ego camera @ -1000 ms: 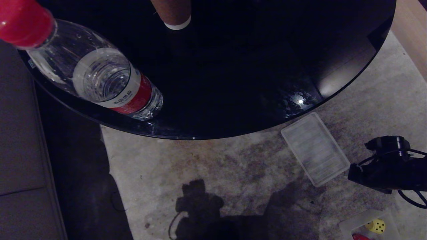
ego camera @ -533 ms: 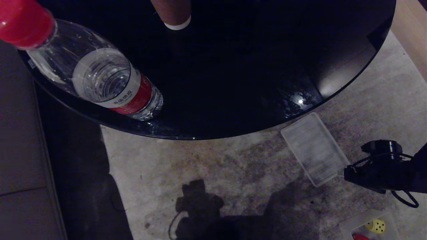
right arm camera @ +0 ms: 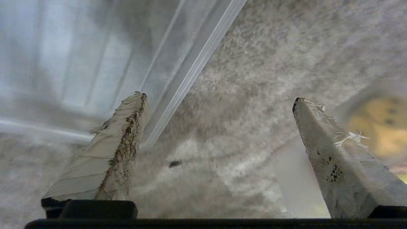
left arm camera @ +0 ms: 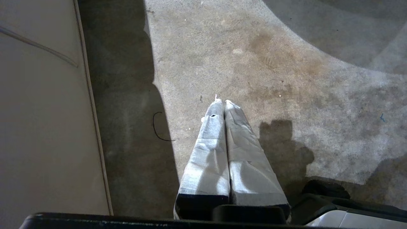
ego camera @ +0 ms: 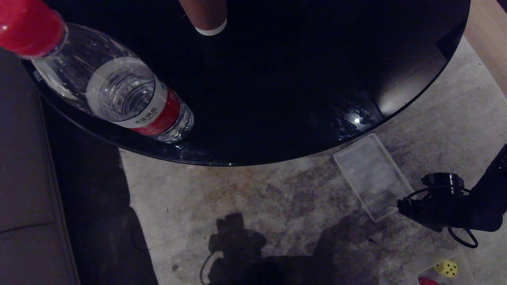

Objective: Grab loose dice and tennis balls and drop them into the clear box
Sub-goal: Close the lid

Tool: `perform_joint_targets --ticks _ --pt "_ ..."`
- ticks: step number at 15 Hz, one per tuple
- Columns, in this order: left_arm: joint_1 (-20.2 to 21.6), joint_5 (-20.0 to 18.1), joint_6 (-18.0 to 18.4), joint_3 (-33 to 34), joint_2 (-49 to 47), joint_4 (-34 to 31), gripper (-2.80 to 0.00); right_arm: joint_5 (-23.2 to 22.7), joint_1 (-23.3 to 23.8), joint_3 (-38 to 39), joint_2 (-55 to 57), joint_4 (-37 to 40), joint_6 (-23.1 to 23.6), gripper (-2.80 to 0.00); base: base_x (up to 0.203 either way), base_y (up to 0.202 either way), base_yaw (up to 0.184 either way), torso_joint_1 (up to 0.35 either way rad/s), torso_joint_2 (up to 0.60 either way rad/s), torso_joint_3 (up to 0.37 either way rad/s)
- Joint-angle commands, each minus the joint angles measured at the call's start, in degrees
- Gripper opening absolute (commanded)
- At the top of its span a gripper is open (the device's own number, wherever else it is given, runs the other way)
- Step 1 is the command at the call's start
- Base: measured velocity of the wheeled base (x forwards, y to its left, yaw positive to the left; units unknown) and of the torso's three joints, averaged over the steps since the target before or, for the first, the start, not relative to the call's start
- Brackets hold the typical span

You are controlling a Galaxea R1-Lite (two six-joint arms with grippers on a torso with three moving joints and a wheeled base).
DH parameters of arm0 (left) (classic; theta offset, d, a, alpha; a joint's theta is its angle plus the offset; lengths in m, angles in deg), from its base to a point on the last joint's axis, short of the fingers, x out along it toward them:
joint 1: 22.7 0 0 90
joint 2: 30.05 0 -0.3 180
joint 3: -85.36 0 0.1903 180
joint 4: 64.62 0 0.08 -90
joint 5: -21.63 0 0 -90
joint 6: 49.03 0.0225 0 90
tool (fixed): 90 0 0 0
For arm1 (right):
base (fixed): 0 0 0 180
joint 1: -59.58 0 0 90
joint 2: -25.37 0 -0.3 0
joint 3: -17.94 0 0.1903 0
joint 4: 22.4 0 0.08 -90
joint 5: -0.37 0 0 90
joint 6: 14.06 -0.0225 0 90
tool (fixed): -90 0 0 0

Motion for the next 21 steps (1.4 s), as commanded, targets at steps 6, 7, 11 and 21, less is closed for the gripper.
perform_joint_targets --ticks 6,7,11,21 --pt "0.00 0.01 -0.09 0.00 -0.06 0.04 -2.80 -8.02 0.59 -1.60 6.01 -9.35 -3.09 -2.80 0.000 0.000 0.000 0.000 0.00 0.000" --pt "0.00 0.01 -0.09 0.00 -0.06 0.00 -2.80 -8.35 0.65 -1.60 6.01 -9.35 -3.00 -2.80 0.000 0.000 0.000 0.000 0.00 0.000" --pt "0.00 0.06 -0.09 0.00 0.02 0.00 -2.80 -8.49 0.74 -1.77 6.36 -9.35 -2.91 -2.80 0.000 0.000 0.000 0.000 0.00 0.000" --pt "0.00 0.01 -0.09 0.00 -0.06 0.09 -2.80 -7.87 0.74 1.74 0.16 -9.15 -2.62 -2.80 0.000 0.000 0.000 0.000 0.00 0.000"
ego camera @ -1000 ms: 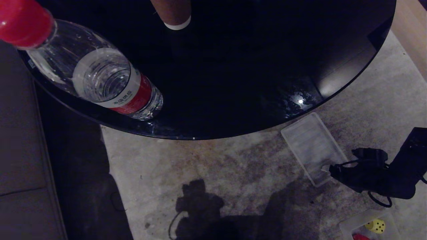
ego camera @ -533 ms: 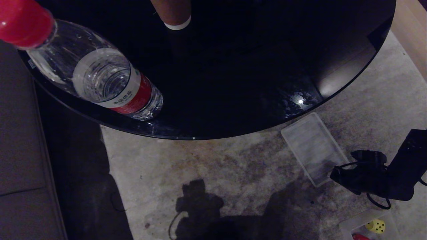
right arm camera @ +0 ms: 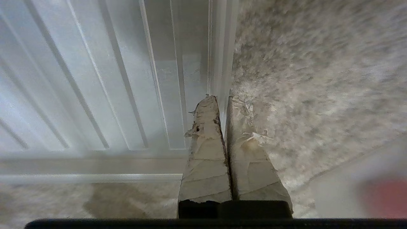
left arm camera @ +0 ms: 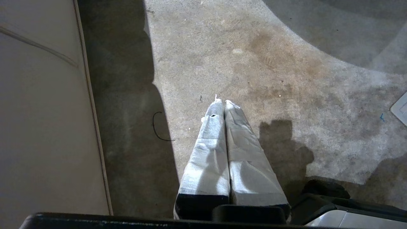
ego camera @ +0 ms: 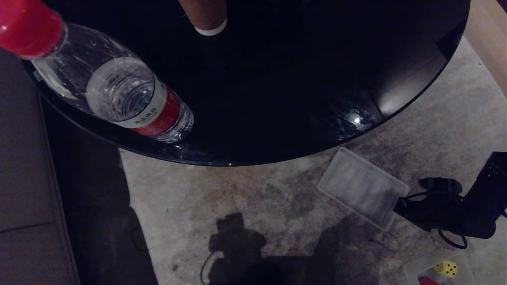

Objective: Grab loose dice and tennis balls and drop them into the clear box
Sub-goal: Close the lid

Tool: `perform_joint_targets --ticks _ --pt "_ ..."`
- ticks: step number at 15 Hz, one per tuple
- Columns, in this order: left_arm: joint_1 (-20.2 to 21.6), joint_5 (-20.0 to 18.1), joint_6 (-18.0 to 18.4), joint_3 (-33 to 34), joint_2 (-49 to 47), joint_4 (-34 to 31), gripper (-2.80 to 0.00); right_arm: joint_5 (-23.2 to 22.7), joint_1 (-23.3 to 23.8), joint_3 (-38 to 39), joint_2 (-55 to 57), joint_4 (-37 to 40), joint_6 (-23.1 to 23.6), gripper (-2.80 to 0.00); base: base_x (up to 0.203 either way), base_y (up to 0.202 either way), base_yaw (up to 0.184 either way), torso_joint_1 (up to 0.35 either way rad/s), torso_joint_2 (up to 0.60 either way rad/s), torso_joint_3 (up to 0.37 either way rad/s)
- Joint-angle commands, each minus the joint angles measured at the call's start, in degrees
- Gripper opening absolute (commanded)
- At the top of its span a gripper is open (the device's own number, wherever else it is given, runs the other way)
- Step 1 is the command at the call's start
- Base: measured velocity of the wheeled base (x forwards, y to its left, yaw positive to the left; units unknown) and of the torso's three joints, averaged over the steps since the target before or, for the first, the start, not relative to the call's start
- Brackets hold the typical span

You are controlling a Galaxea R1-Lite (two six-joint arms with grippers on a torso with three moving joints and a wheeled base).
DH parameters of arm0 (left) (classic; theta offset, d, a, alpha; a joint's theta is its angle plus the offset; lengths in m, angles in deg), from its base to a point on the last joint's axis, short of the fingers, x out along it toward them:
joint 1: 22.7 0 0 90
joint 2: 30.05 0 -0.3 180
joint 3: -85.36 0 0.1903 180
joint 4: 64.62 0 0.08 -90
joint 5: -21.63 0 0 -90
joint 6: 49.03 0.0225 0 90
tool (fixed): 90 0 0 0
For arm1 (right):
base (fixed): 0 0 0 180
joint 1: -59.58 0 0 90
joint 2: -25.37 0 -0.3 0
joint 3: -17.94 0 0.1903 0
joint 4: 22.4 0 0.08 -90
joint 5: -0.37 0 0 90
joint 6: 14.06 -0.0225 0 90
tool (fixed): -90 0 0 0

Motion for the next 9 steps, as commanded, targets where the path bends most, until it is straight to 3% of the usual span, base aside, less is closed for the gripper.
perform_joint_targets --ticks 1,9 --pt "0.00 0.04 -0.07 0.00 0.02 0.08 -2.80 -0.01 -0.01 2.66 -6.45 -0.09 -0.07 -2.80 0.000 0.000 0.000 0.000 0.00 0.000" --pt "0.00 0.04 -0.07 0.00 -0.04 0.08 -2.80 0.02 1.40 18.15 -31.62 0.08 2.67 -2.80 0.000 0.000 0.000 0.000 0.00 0.000"
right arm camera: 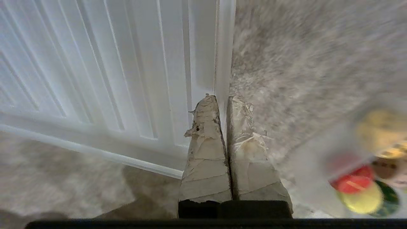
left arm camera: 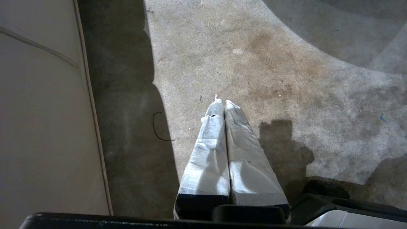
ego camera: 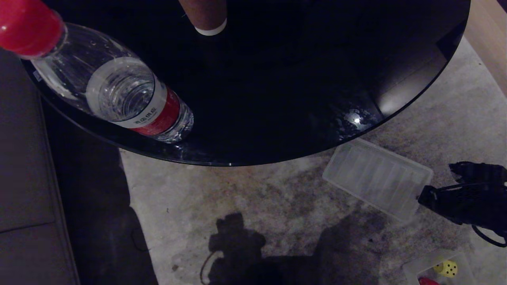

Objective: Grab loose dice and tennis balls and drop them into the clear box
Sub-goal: Close the lid

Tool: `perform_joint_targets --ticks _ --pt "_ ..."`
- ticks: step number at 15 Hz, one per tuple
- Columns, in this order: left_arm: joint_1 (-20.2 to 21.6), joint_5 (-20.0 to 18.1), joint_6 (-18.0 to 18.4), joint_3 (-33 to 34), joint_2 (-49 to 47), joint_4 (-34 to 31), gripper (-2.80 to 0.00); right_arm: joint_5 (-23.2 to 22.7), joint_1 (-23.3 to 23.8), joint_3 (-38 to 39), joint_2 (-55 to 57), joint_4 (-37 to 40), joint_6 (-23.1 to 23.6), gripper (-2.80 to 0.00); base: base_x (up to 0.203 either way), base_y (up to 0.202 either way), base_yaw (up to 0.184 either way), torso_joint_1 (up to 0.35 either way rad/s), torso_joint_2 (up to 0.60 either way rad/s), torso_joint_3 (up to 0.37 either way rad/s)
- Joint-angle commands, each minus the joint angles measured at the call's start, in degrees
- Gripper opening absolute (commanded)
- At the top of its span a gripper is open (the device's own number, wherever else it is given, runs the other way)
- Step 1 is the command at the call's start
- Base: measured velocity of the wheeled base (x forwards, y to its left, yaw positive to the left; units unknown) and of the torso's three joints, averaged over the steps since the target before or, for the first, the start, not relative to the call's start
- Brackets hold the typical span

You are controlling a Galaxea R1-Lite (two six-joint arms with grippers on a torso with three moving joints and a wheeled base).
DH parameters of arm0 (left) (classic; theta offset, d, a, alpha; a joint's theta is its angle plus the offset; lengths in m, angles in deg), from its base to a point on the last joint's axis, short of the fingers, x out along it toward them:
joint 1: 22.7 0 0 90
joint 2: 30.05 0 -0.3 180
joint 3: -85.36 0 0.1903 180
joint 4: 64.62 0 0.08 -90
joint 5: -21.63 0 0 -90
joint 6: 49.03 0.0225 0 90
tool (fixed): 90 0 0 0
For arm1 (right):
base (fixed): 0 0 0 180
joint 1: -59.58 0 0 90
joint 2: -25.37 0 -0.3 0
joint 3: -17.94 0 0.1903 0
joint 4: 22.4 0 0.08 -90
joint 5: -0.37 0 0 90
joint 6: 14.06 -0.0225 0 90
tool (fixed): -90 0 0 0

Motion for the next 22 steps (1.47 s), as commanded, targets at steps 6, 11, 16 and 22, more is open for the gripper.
perform_joint_targets --ticks 6,11,16,22 --pt "0.00 0.04 -0.09 0.00 -0.06 -0.02 -2.80 -0.09 0.61 13.31 -28.28 2.06 6.09 -2.80 0.000 0.000 0.000 0.000 0.00 0.000" --pt "0.00 0.04 -0.09 0.00 0.02 0.04 -2.80 -0.30 0.49 16.65 -49.20 14.99 6.58 -2.80 0.000 0.000 0.000 0.000 0.00 0.000" --pt "0.00 0.04 -0.09 0.00 -0.04 -0.02 -2.80 0.22 -7.08 19.31 -70.78 29.72 10.45 -2.80 0.000 0.000 0.000 0.000 0.00 0.000" --pt "0.00 0.06 -0.09 0.00 0.00 -0.02 -2.80 2.44 -12.91 27.13 -90.25 39.90 15.44 -2.80 0.000 0.000 0.000 0.000 0.00 0.000"
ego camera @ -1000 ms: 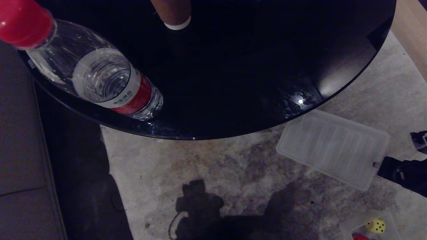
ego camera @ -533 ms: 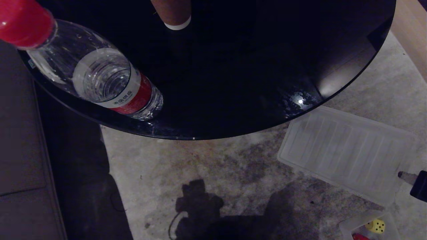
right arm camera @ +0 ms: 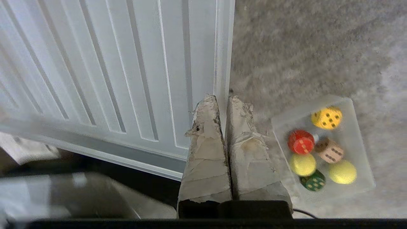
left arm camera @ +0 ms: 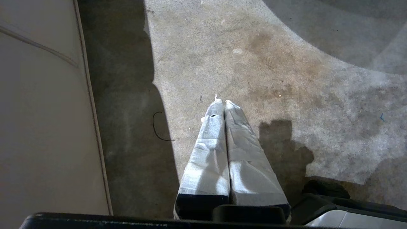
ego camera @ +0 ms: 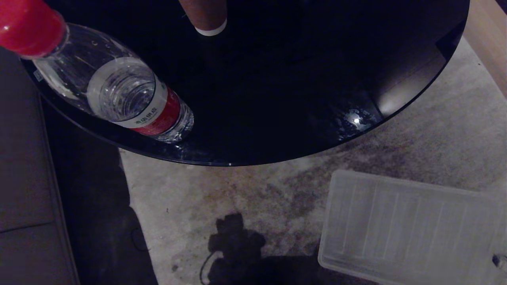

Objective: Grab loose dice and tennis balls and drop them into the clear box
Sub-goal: Close the lid

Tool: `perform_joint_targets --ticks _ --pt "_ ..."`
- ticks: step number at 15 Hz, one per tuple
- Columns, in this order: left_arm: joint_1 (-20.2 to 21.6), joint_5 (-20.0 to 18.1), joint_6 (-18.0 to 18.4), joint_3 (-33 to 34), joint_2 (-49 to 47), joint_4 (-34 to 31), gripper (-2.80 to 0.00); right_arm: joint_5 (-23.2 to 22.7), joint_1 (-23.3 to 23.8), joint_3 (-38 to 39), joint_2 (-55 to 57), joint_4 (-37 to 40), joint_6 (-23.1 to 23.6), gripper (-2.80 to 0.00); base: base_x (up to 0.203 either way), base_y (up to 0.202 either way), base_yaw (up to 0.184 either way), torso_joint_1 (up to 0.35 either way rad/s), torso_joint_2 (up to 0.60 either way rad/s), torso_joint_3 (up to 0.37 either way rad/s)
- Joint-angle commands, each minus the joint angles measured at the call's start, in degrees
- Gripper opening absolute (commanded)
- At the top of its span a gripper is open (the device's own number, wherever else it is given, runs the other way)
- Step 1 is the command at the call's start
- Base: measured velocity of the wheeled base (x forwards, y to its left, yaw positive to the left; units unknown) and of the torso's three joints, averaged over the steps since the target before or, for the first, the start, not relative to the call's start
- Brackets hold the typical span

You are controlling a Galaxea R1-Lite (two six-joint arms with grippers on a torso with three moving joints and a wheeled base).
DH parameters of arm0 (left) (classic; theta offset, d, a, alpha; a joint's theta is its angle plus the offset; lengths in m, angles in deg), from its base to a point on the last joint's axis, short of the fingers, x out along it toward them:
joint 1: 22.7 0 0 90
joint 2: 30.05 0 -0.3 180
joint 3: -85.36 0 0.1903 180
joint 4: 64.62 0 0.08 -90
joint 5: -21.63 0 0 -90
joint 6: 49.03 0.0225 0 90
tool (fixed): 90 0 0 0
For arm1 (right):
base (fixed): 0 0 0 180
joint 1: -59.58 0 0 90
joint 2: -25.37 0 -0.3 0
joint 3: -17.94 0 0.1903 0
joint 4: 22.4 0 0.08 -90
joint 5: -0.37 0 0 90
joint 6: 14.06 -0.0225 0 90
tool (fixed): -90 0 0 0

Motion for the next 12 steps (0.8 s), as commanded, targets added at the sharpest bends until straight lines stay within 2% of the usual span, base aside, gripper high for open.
perform_joint_targets --ticks 1,4,8,12 --pt "0.00 0.01 -0.07 0.00 -0.04 0.02 -2.80 0.54 -0.88 3.75 -9.68 0.81 0.53 -2.80 0.000 0.000 0.000 0.000 0.00 0.000" --pt "0.00 0.01 -0.07 0.00 0.02 0.02 -2.80 0.78 -0.87 7.06 -15.70 0.93 0.69 -2.80 0.000 0.000 0.000 0.000 0.00 0.000" --pt "0.00 0.01 -0.07 0.00 -0.06 0.10 -2.80 1.84 -1.12 9.42 -16.78 -1.55 1.47 -2.80 0.000 0.000 0.000 0.000 0.00 0.000" --pt "0.00 0.01 -0.07 0.00 -0.05 0.02 -2.80 2.42 -4.01 8.95 -25.59 1.02 1.39 -2.80 0.000 0.000 0.000 0.000 0.00 0.000"
